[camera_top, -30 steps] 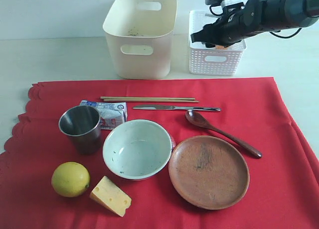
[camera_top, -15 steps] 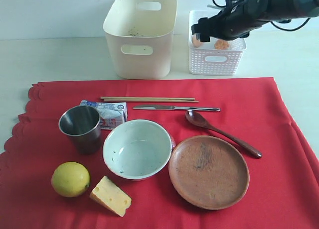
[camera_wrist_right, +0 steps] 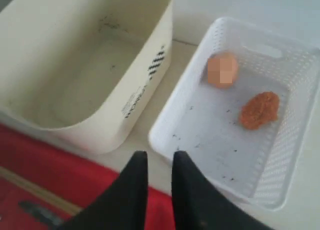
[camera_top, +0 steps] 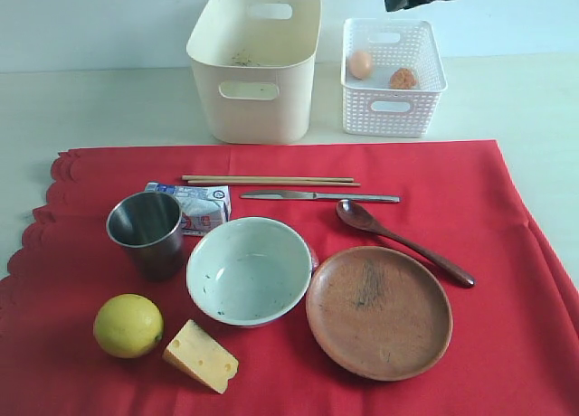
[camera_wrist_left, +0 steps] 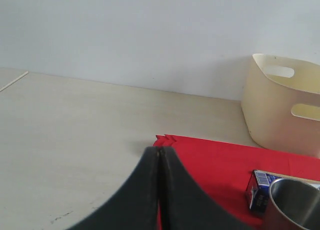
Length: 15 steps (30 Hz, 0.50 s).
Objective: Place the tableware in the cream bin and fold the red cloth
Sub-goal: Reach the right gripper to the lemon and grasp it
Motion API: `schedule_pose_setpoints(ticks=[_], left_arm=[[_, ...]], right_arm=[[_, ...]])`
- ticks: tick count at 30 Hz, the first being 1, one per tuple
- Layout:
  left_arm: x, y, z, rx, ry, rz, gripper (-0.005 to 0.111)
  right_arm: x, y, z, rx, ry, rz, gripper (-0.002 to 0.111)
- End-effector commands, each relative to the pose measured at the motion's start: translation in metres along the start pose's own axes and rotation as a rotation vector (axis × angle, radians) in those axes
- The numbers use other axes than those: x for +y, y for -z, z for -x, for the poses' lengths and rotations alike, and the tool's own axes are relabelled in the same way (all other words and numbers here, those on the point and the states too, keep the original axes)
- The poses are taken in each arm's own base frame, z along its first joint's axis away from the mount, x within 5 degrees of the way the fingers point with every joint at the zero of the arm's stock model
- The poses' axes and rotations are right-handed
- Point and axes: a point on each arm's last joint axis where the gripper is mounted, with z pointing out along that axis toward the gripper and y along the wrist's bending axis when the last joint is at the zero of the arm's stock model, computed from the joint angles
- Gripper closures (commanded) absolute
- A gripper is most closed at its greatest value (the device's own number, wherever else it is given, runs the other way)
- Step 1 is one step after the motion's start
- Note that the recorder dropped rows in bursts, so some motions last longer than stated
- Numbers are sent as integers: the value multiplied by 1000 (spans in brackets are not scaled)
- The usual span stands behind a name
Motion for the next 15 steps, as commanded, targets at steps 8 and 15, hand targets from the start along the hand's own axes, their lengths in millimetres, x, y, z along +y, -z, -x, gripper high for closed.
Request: schedule_pose_setpoints(ticks=[8,15], left_arm=[[0,0,-1,-4,-2,1,107],[0,0,-1,-4,-2,1,107]], right_arm=[[204,11,-49,199,454,395,108],[285,11,-102,303,621,517,104]])
